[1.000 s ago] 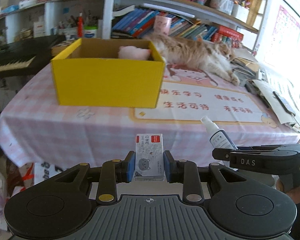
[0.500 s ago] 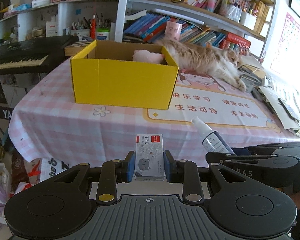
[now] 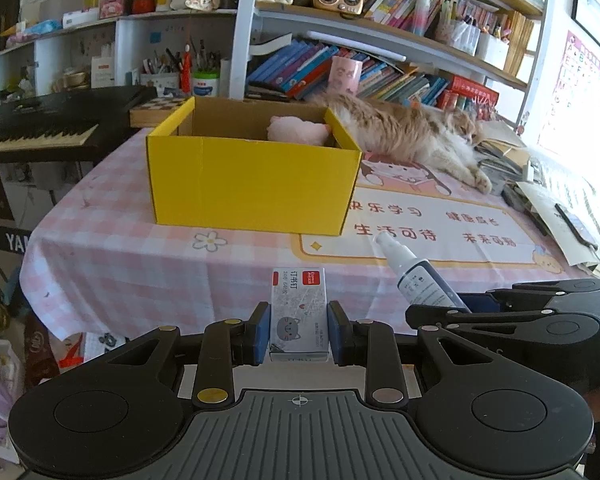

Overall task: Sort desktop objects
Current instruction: 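Carry the medicine box with the left tool while the right tool carries the spray bottle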

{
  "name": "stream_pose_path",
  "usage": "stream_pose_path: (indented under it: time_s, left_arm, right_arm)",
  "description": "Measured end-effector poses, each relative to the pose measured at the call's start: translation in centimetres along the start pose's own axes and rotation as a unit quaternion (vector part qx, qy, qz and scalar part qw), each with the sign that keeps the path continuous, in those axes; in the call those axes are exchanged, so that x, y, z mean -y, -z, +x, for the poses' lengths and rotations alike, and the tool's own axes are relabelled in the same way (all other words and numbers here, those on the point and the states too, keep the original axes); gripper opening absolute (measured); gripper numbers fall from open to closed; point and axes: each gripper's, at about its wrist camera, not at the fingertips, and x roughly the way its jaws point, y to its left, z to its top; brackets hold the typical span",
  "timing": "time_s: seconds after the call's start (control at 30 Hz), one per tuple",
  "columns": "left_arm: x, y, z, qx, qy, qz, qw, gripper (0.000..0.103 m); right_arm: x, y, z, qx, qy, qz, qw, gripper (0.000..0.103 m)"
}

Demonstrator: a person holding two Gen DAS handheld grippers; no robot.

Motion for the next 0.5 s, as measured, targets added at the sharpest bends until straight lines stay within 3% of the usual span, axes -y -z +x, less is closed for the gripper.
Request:
stream_pose_path:
  time_s: [0.5]
  left_arm:
    - [-1.4, -0.9, 0.4, 0.01, -0.013, -0.023, 0.9996, 0.028]
  right_arm:
    - [-1.4, -1.5, 0.7, 0.003, -0.016, -0.035, 0.999, 0.03]
